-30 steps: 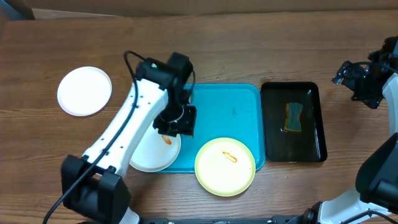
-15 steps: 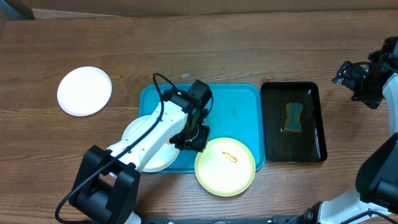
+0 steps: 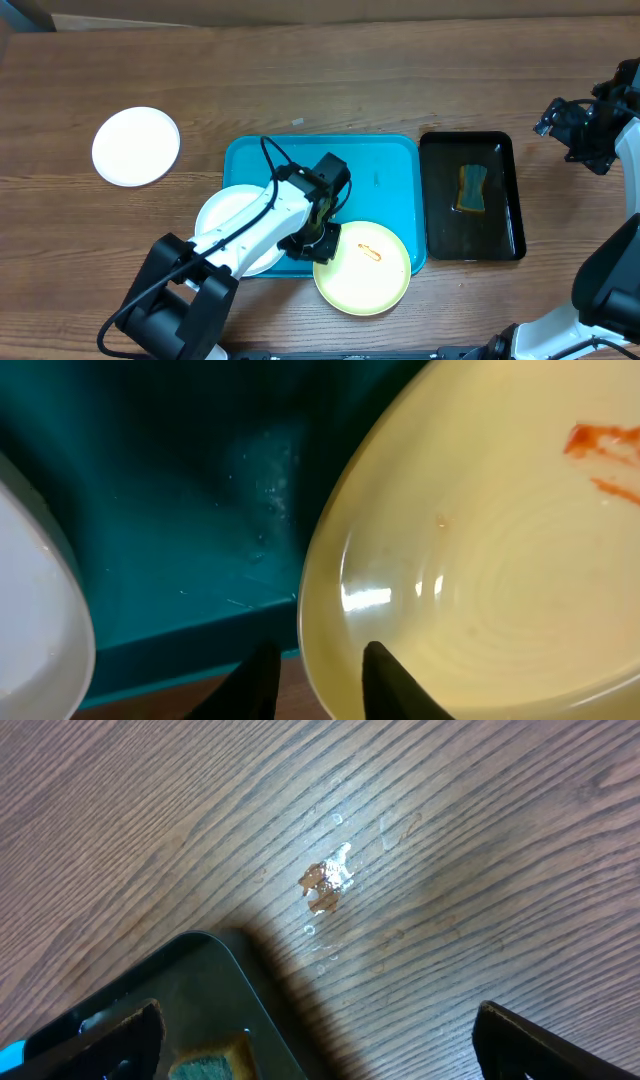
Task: Clean dirty plates on tray and stack at the side
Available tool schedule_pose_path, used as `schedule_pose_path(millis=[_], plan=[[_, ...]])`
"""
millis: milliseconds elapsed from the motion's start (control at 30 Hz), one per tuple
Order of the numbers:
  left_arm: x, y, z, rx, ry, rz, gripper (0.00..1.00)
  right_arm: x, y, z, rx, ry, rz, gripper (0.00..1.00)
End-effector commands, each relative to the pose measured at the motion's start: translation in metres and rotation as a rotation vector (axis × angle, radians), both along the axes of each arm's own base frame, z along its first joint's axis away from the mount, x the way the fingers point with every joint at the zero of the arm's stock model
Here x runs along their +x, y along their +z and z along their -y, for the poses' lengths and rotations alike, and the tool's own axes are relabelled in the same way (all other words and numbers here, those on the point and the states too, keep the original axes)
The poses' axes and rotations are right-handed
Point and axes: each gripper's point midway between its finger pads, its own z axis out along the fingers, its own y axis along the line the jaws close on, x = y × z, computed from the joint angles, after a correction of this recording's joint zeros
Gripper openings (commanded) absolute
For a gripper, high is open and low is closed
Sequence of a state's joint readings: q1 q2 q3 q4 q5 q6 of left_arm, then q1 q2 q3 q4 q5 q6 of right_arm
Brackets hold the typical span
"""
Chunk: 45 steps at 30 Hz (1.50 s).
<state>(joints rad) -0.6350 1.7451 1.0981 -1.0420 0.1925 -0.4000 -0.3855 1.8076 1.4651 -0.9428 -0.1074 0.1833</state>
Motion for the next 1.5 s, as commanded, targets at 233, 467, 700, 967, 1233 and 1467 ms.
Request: schedule_pose_path(millis=[233,467,700,967,1233,1467], plan=[[-0.015,-0.009,-0.002,0.02,0.046,-0.043,0.11,0.001,0.004,-0.001,-0.005,-0.002,0.01,1.0],[-0.008,-0.011,0.002,0.001,0.063,-0.017,0.04,0.001,0.004,-0.001,-0.005,-0.002,0.01,1.0],[0.001,-0.012,0.008,-0.025,0.07,0.018,0.04,0.001,0.004,-0.001,-0.005,-0.002,0.01,1.0],[0.038,-0.003,-0.006,-0.054,0.175,0.073,0.04,0.001,0.004,-0.001,-0.005,-0.002,0.01,1.0],[0.1,0.004,-0.007,-0.163,0.253,0.254,0.04,0.001,0.004,-0.001,-0.005,-0.002,0.01,1.0],[0.145,0.012,-0.012,-0.128,0.219,0.474,0.05,0.001,0.004,-0.001,-0.005,-0.002,0.01,1.0]])
